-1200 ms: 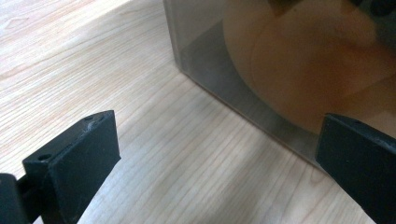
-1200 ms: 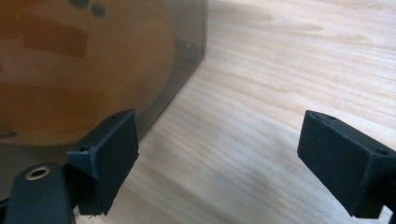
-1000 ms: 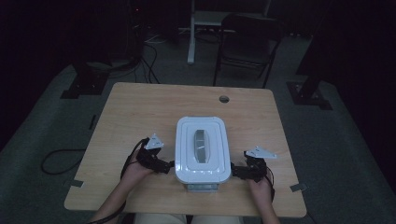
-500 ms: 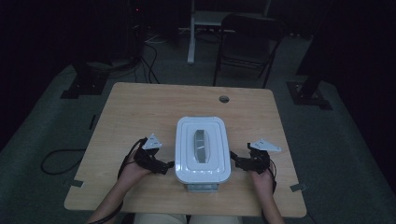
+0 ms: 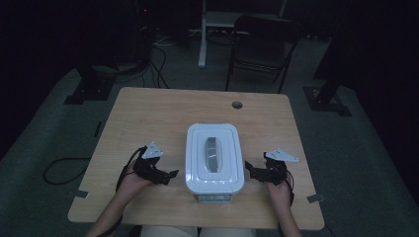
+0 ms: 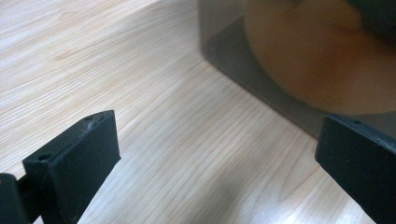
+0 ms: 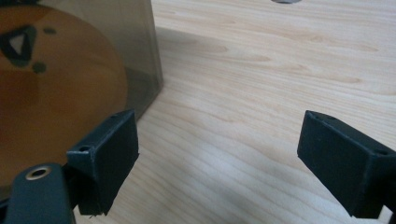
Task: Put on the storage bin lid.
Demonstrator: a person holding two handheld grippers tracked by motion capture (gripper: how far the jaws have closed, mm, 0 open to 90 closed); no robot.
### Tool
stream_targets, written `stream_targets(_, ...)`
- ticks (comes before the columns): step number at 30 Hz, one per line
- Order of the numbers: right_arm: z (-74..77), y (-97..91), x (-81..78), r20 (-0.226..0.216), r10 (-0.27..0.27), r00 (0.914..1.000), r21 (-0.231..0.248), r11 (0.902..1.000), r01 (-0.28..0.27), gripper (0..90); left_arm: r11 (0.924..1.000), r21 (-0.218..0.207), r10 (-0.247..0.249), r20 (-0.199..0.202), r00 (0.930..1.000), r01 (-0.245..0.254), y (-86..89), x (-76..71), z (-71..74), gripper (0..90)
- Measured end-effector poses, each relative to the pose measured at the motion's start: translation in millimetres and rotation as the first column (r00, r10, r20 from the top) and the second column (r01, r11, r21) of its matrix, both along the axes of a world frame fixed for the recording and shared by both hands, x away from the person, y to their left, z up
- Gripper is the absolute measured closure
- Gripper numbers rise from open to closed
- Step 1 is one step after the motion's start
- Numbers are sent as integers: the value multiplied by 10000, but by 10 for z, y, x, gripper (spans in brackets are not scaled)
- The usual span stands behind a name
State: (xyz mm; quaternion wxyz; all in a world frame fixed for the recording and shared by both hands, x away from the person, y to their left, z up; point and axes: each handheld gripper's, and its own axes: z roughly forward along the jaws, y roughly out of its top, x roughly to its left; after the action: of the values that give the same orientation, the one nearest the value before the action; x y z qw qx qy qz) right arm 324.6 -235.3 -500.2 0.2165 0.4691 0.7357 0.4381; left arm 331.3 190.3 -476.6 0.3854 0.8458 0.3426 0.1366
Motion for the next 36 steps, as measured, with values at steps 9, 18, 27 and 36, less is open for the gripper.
stream_targets(9, -26, -104, -71, 10, -319, 9995, -78, 9995, 319, 122, 9985, 55, 552, -51, 9985, -552, 198, -12, -39, 4)
stream_targets(18, -58, -204, -139, -83, -597, 9982, -331, 9977, 594, 122, 9940, 75, 1094, -130, 9939, -1093, 432, -78, -88, 4)
stream_targets(27, -75, -319, -225, -44, -1069, 9943, -491, 9931, 1066, 123, 9858, 100, 1680, -402, 9850, -1677, 708, -225, -220, 5)
stream_targets(36, -99, -426, -329, -36, -1590, 9873, -586, 9856, 1585, 122, 9729, 0, 2309, -491, 9717, -2311, 925, -335, -290, 5)
